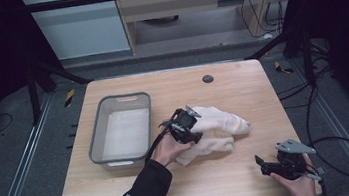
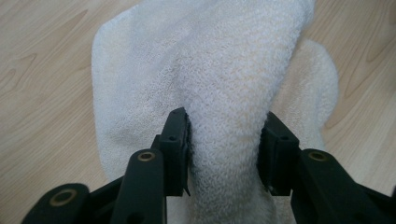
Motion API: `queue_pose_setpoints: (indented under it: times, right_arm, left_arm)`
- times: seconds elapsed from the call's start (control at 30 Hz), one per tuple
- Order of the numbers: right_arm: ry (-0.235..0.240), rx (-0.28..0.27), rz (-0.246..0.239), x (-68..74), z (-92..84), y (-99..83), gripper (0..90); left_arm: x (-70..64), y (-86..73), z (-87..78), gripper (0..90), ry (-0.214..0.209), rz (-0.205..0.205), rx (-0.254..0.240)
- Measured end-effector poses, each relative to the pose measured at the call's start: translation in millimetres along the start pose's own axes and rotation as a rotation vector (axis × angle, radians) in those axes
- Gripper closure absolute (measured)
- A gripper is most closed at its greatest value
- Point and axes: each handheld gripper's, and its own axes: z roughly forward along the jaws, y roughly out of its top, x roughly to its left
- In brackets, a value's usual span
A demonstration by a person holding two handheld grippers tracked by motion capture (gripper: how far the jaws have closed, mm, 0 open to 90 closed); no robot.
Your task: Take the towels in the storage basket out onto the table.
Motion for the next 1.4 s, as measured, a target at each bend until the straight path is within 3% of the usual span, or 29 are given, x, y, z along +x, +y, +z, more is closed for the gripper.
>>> queue_pose_setpoints:
  times: [0.13, 0.33, 0.53, 0.93, 1.17, 1.4]
  right_arm:
    - [0.001, 0.000, 0.002, 0.2, -0.2, 0.0, 8.7]
    - [0.001, 0.000, 0.003, 0.1, -0.1, 0.0, 8.5]
    - [-0.001, -0.003, 0.008, 0.0, -0.5, -0.1, 8.2]
    - [-0.001, -0.004, 0.015, -0.4, -0.6, -0.2, 7.5]
    - [-0.002, -0.002, 0.016, -0.4, -0.7, -0.3, 7.3]
    - [-0.006, -0.004, 0.012, -1.1, -0.7, -0.9, 7.1]
  left_arm:
    - [1.4, -2.9, 1.3, 53.3, -0.007, -0.005, -0.008]
    - [0.3, -2.7, -1.6, 38.2, -0.008, 0.024, -0.030]
    - [-0.9, -3.0, -15.6, 29.6, -0.002, 0.027, -0.067]
    - [8.0, -18.6, -51.8, 26.5, 0.011, -0.013, -0.165]
    - [12.4, -34.1, -65.1, 26.3, 0.026, -0.028, -0.190]
    - [22.2, -60.1, -82.7, 26.6, 0.050, -0.054, -0.229]
